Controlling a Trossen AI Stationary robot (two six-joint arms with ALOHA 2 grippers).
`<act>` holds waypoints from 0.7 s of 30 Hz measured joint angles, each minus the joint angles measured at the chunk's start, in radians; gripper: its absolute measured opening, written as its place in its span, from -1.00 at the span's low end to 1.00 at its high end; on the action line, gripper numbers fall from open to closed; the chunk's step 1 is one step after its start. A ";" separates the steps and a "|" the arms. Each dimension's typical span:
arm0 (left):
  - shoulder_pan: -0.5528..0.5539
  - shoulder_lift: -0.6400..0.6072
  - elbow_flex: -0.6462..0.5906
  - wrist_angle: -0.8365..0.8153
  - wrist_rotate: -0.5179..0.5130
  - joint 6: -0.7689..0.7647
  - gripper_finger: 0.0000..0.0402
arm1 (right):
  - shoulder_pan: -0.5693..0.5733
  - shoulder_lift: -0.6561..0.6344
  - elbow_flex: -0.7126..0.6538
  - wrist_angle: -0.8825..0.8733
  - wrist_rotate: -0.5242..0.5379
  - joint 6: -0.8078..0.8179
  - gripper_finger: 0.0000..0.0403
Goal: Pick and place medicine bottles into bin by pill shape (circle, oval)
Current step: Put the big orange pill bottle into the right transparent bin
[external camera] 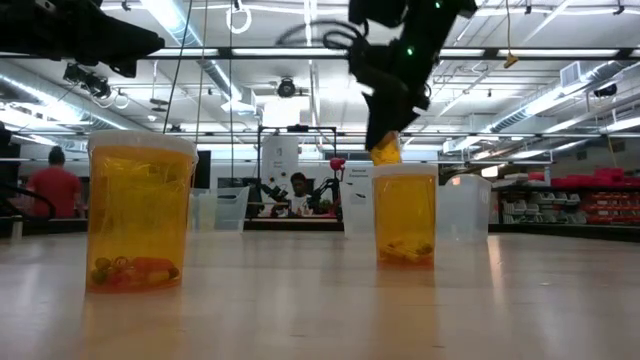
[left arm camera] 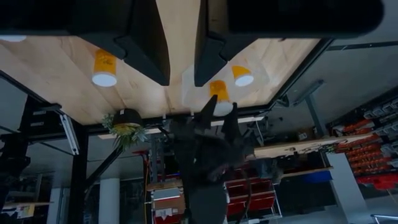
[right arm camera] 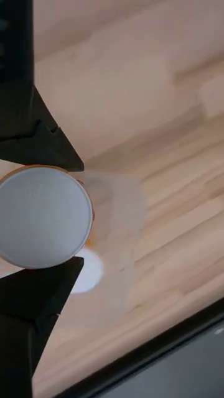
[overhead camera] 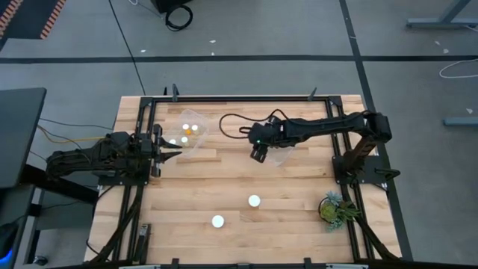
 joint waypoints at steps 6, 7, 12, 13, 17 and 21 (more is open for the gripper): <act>0.000 0.000 0.000 0.000 0.000 0.000 -0.59 | -0.026 -0.055 -0.133 0.045 -0.001 0.078 0.17; 0.000 0.000 0.000 0.000 0.000 0.000 -0.59 | -0.028 -0.067 -0.157 0.047 -0.005 0.096 0.17; 0.000 0.000 0.000 0.000 0.000 0.000 -0.56 | -0.033 -0.140 -0.284 0.132 -0.008 0.189 0.17; 0.000 0.000 0.000 0.000 0.000 0.000 -0.56 | -0.033 -0.151 -0.311 0.159 -0.007 0.206 0.17; 0.000 0.000 0.000 0.000 0.000 0.000 -0.57 | -0.046 -0.182 -0.417 0.291 0.003 0.245 0.18; 0.000 0.000 0.000 0.000 0.000 0.000 -0.60 | -0.068 -0.179 -0.491 0.349 0.006 0.266 0.18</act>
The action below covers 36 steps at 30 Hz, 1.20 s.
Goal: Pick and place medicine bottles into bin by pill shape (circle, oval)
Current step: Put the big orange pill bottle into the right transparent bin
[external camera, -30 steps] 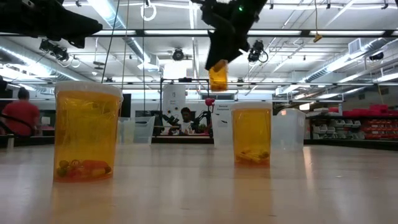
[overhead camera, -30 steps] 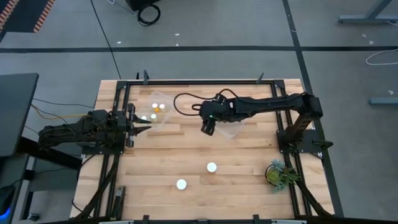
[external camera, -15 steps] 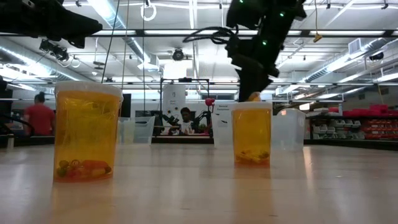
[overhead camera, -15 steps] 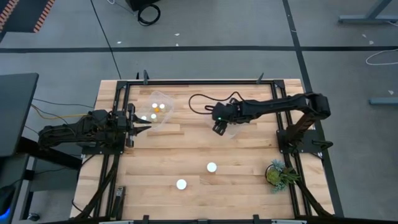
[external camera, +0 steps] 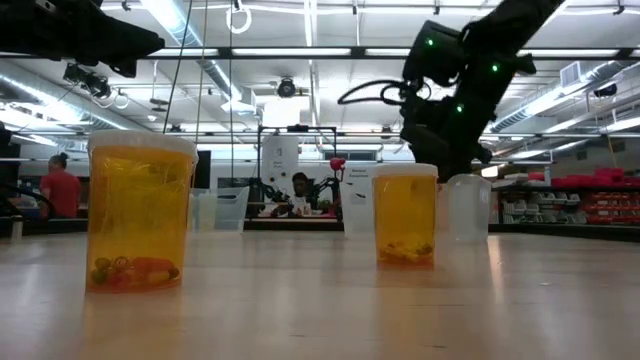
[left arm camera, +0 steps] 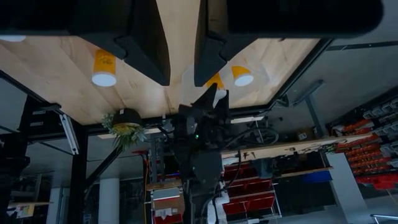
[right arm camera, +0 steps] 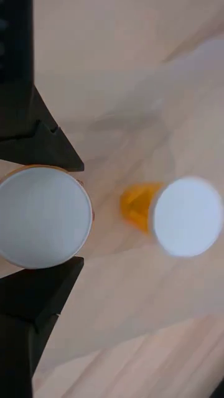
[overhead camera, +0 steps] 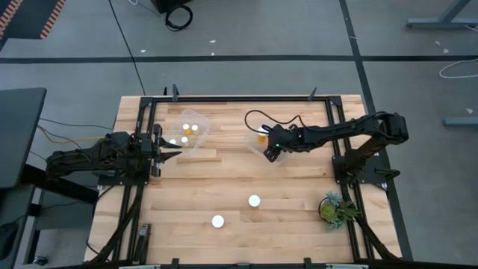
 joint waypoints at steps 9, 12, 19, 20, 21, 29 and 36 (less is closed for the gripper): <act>0.000 0.000 0.000 0.000 0.000 0.000 -0.55 | -0.017 0.001 -0.001 0.006 0.002 -0.002 0.30; 0.000 0.000 0.000 0.000 0.000 0.000 -0.55 | -0.017 0.001 0.017 -0.001 -0.014 -0.002 0.40; 0.000 0.000 0.000 0.000 0.000 0.000 -0.59 | -0.002 0.001 0.151 -0.114 -0.030 -0.029 0.53; 0.000 0.000 0.000 0.000 0.000 0.000 -0.59 | 0.004 0.001 0.170 -0.115 -0.027 -0.034 0.54; 0.000 0.000 0.000 0.000 0.000 0.000 -0.58 | 0.014 0.001 0.187 -0.113 -0.026 -0.041 0.54; 0.000 0.000 0.000 0.000 0.000 0.000 -0.54 | 0.161 0.004 0.240 -0.033 0.022 -0.045 0.54; 0.000 0.000 0.000 0.000 0.000 0.000 -0.60 | 0.317 0.081 0.241 0.077 0.041 0.042 0.54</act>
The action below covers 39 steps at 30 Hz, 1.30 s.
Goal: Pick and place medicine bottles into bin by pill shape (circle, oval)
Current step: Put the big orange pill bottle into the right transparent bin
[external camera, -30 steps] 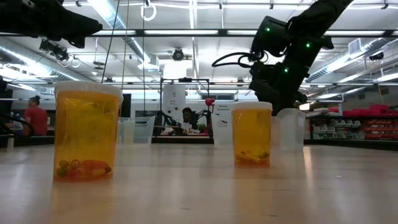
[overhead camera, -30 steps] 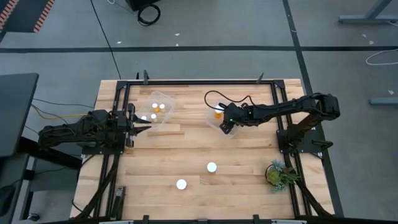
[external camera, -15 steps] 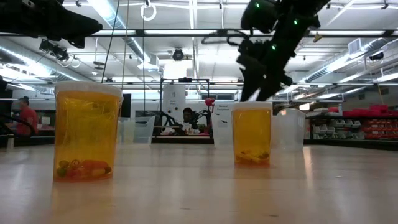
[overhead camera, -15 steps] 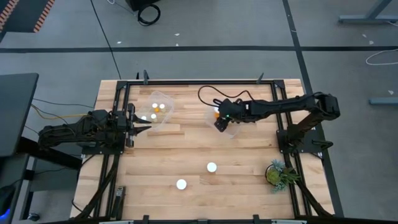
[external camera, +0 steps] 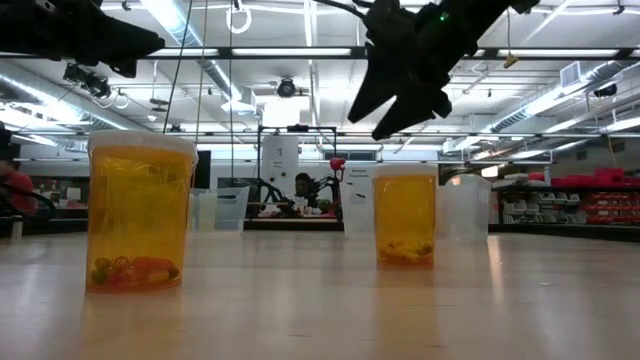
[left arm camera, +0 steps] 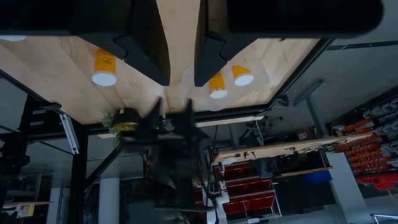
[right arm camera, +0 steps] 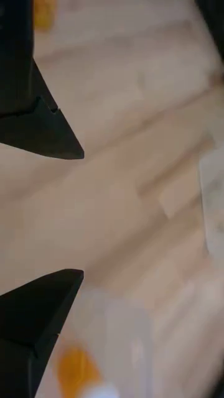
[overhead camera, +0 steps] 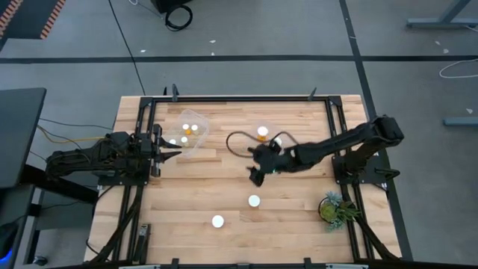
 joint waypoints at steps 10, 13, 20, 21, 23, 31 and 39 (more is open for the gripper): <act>0.000 0.000 0.000 -0.002 0.000 0.000 -0.55 | 0.162 0.086 0.000 0.008 0.025 0.189 0.54; 0.000 0.000 0.000 -0.002 0.000 0.000 -0.55 | 0.195 0.102 0.000 0.010 0.024 0.223 0.54; 0.000 0.000 0.000 -0.002 0.000 0.000 -0.59 | 0.265 0.101 0.015 0.010 0.049 0.229 0.54; 0.000 0.000 0.000 -0.002 0.000 0.000 -0.58 | 0.272 0.101 0.021 0.018 0.060 0.225 0.54; 0.000 0.000 0.000 -0.002 0.000 0.000 -0.57 | 0.288 0.101 0.028 0.013 0.085 0.209 0.54; 0.000 0.000 0.000 -0.002 0.000 0.000 -0.57 | 0.347 0.101 0.042 0.072 0.165 0.113 0.54; 0.000 0.000 0.000 -0.002 0.000 0.000 -0.59 | 0.358 0.162 0.043 0.083 0.189 0.017 0.54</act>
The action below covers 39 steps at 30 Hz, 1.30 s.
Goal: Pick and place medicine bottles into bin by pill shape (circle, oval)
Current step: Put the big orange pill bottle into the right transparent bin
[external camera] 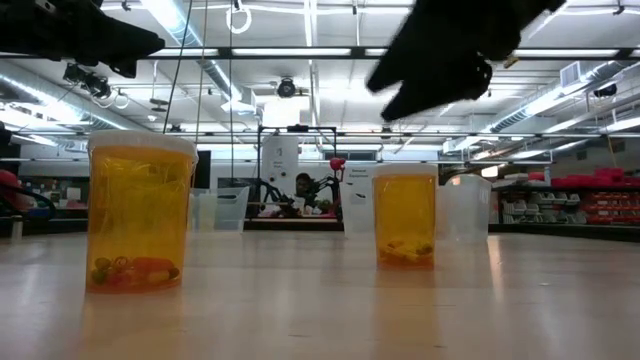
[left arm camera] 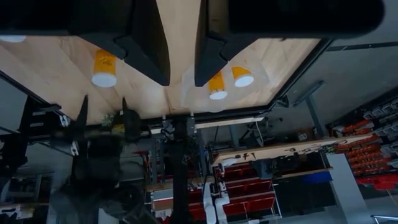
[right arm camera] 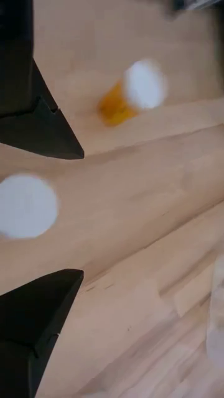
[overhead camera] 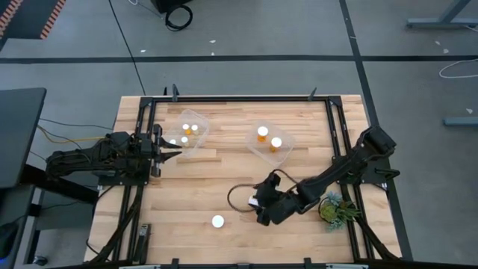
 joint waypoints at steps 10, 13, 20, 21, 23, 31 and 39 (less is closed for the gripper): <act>0.000 0.000 0.000 0.001 0.000 0.000 -0.55 | 0.000 0.089 -0.002 0.034 -0.020 -0.113 0.54; 0.000 0.000 0.000 0.001 0.000 0.000 -0.57 | 0.000 0.084 -0.002 0.033 -0.034 -0.110 0.54; 0.000 0.000 0.000 0.001 0.000 0.000 -0.57 | 0.000 0.097 -0.002 0.029 -0.057 -0.090 0.54; 0.000 0.000 0.000 0.001 0.000 0.000 -0.56 | 0.000 0.097 -0.002 0.031 -0.058 -0.089 0.54; 0.000 0.000 0.000 0.001 0.000 0.000 -0.55 | 0.000 0.097 -0.002 0.027 -0.059 -0.086 0.54; 0.000 0.000 0.000 0.001 0.000 0.000 -0.59 | 0.000 0.097 -0.002 0.013 -0.078 -0.058 0.47; 0.000 0.000 0.000 0.002 0.000 0.000 -0.57 | -0.001 0.097 -0.002 -0.038 -0.104 0.013 0.31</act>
